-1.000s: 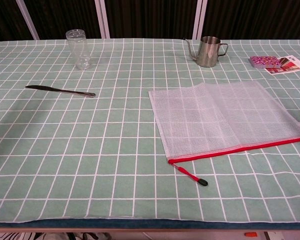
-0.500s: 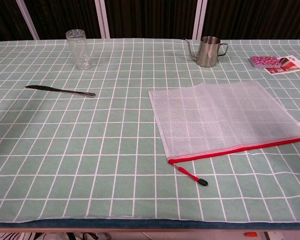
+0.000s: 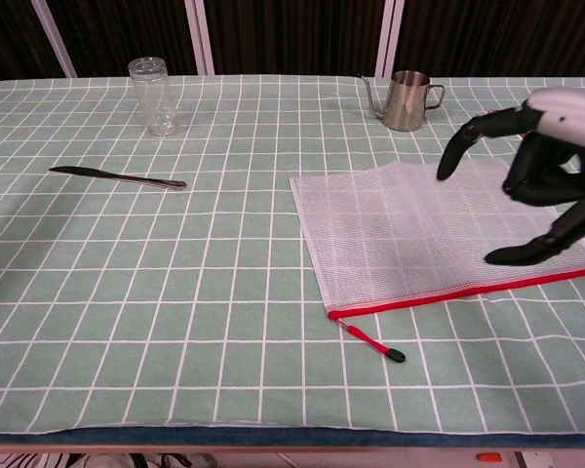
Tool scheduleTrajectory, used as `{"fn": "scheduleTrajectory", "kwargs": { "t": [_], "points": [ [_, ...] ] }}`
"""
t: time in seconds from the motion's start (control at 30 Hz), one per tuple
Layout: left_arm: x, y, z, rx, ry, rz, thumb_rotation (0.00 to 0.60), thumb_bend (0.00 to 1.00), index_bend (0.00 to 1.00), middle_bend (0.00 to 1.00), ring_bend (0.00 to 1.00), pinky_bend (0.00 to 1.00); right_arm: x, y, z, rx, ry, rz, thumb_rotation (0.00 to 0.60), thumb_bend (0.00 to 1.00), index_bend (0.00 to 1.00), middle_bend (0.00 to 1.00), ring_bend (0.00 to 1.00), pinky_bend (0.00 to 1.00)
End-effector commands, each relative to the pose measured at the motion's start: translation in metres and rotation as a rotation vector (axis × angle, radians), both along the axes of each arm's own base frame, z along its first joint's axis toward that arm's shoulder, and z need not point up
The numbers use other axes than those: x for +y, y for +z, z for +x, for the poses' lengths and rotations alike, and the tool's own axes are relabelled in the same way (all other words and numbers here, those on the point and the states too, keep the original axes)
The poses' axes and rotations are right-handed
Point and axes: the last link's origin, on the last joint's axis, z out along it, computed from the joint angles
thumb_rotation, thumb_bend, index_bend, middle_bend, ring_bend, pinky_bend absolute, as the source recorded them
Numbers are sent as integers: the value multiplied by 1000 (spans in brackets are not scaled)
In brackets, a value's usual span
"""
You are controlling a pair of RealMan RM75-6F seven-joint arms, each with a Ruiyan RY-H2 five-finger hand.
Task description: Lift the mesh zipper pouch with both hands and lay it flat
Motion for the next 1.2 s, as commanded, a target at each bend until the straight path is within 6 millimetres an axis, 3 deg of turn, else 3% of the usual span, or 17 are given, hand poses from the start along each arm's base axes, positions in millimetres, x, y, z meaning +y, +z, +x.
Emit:
{"fn": "scheduleTrajectory", "kwargs": {
  "t": [0.03,0.53,1.2],
  "points": [
    [0,0,0,1,2,-1,600,48,21,0,0,0,-3,-28,13,17,-1,45,600,249,450,1000,1000,954],
    [4,-1,-2,-14,21,-17,600,48,21,0,0,0,10,-96,24,60,-121,106,600,341,514,1000,1000,955],
    [6,-1,-4,-31,28,-32,600,48,21,0,0,0,13,-129,26,60,-201,107,600,356,515,1000,1000,955]
  ]
}}
